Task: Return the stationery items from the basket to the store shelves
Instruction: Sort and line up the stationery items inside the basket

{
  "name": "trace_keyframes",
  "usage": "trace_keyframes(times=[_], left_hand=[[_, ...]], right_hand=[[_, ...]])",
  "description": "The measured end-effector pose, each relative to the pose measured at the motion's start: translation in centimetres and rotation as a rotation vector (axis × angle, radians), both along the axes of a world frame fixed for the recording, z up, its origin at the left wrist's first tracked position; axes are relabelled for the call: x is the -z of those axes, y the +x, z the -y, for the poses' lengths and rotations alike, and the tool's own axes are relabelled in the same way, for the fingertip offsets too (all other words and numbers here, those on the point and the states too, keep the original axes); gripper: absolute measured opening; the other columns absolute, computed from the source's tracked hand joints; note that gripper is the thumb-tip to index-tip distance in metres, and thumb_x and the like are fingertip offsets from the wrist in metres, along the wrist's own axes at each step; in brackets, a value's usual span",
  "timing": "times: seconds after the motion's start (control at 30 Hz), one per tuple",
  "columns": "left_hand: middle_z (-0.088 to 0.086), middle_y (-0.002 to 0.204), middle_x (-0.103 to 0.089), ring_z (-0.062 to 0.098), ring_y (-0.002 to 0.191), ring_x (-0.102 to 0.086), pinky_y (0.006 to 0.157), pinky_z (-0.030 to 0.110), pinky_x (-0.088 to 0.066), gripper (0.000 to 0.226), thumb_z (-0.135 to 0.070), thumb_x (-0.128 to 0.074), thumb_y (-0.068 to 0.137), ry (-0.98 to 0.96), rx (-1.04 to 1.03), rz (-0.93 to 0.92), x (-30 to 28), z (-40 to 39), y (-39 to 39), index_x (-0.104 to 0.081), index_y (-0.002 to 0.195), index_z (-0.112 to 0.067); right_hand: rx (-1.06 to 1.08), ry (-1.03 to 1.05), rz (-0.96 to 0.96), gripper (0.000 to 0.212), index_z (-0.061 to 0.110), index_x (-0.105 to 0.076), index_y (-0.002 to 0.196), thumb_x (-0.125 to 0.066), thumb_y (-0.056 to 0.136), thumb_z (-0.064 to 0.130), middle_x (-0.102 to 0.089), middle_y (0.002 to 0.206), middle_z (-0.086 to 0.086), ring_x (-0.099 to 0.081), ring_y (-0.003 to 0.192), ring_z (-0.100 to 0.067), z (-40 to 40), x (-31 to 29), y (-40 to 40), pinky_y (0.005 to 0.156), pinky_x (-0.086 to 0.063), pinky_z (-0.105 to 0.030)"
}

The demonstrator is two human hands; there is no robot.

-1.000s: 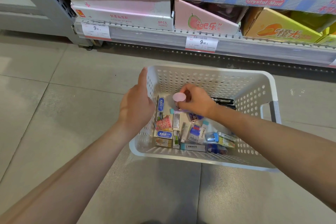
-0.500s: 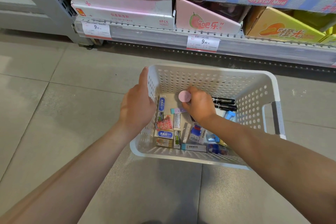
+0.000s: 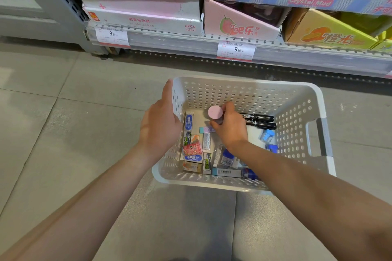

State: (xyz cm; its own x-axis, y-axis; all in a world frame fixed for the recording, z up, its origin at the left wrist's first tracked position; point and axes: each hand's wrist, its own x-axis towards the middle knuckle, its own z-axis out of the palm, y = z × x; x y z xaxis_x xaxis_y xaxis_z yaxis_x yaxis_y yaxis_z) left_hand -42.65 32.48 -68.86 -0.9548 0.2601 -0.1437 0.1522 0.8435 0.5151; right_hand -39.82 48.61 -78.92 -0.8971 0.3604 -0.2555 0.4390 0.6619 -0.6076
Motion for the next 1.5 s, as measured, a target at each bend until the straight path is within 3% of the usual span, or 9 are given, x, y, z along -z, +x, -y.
trace_keyframes(times=[0.1,0.27,0.43,0.63,0.87,1.1,1.2,1.4,1.5], left_hand=[[0.013,0.101,-0.063,0.017,0.067,-0.053,0.045,0.020,-0.031,0.075,-0.003,-0.049,0.089,-0.001,-0.008,0.003,-0.1,0.0,0.0,-0.008,0.149,-0.018],[0.013,0.099,-0.062,0.020,0.072,-0.056,0.050,0.025,-0.037,0.076,-0.004,-0.050,0.089,-0.016,-0.016,-0.007,0.1,0.1,0.0,-0.006,0.150,-0.020],[0.012,0.100,-0.063,0.020,0.073,-0.058,0.051,0.026,-0.040,0.076,-0.005,-0.050,0.089,-0.018,-0.019,-0.024,0.2,0.0,-0.1,-0.007,0.150,-0.019],[0.014,0.104,-0.062,0.025,0.079,-0.061,0.053,0.027,-0.040,0.076,-0.004,-0.050,0.088,-0.022,-0.006,-0.037,0.5,0.0,0.0,-0.007,0.149,-0.019],[0.010,0.079,-0.053,0.019,0.064,-0.047,0.046,0.024,-0.028,0.074,-0.002,-0.046,0.088,-0.030,0.000,-0.042,0.7,0.2,-0.1,-0.009,0.150,-0.017],[0.009,0.083,-0.056,0.017,0.066,-0.050,0.047,0.022,-0.028,0.074,-0.003,-0.048,0.088,-0.029,-0.006,-0.052,0.6,0.1,-0.1,-0.009,0.150,-0.017],[0.008,0.081,-0.056,0.018,0.065,-0.052,0.050,0.025,-0.036,0.073,-0.003,-0.047,0.088,-0.019,-0.004,-0.046,0.7,0.1,-0.2,-0.009,0.150,-0.017],[0.010,0.079,-0.059,0.020,0.062,-0.054,0.051,0.030,-0.039,0.070,-0.002,-0.043,0.089,-0.021,-0.025,-0.043,0.8,0.1,-0.2,-0.010,0.149,-0.017],[0.009,0.078,-0.059,0.019,0.063,-0.054,0.051,0.029,-0.039,0.070,-0.002,-0.043,0.089,-0.012,-0.025,-0.041,0.8,0.1,-0.2,-0.011,0.149,-0.017]], right_hand=[[0.023,-0.036,-0.008,0.046,0.007,-0.040,0.109,-0.070,0.082,0.029,-0.065,0.094,-0.012,-0.062,0.086,-0.032,0.0,-0.2,0.0,0.069,-0.053,-0.041],[-0.038,0.035,0.013,0.048,0.009,-0.041,0.108,-0.065,0.083,0.042,-0.054,0.086,0.000,-0.054,0.077,-0.023,-0.7,-1.5,0.6,0.063,-0.046,-0.033],[-0.609,0.191,-0.070,0.031,0.013,-0.052,0.093,-0.054,0.090,0.043,-0.060,0.088,-0.002,-0.059,0.076,-0.023,-0.7,-2.5,1.1,0.060,-0.044,-0.027],[-1.035,0.373,0.036,0.057,0.013,-0.055,0.125,-0.067,0.079,0.044,-0.049,0.122,-0.006,-0.052,0.106,-0.022,1.5,-0.9,0.7,0.071,-0.041,-0.029],[-1.026,0.331,0.048,0.047,0.009,-0.057,0.122,-0.063,0.085,0.037,-0.050,0.123,-0.009,-0.051,0.110,-0.025,1.9,0.1,0.9,0.088,-0.044,-0.036],[-0.822,0.126,-0.016,0.048,0.004,-0.043,0.133,-0.056,0.092,0.026,-0.047,0.125,-0.013,-0.057,0.105,-0.028,1.1,-2.3,-0.6,0.085,-0.050,-0.035],[-0.759,0.122,-0.057,0.053,0.008,-0.037,0.132,-0.061,0.089,0.026,-0.056,0.124,-0.012,-0.062,0.099,-0.026,0.4,-3.6,-1.9,0.079,-0.052,-0.032],[-0.806,0.371,-0.209,0.032,0.006,-0.056,0.117,-0.056,0.091,0.025,-0.053,0.117,-0.011,-0.060,0.086,-0.028,-0.2,-4.3,-3.5,0.067,-0.049,-0.031],[-0.809,0.459,-0.241,0.023,0.005,-0.061,0.103,-0.066,0.083,0.016,-0.058,0.104,-0.012,-0.060,0.067,-0.027,0.4,-3.8,-3.1,0.049,-0.039,-0.027]])
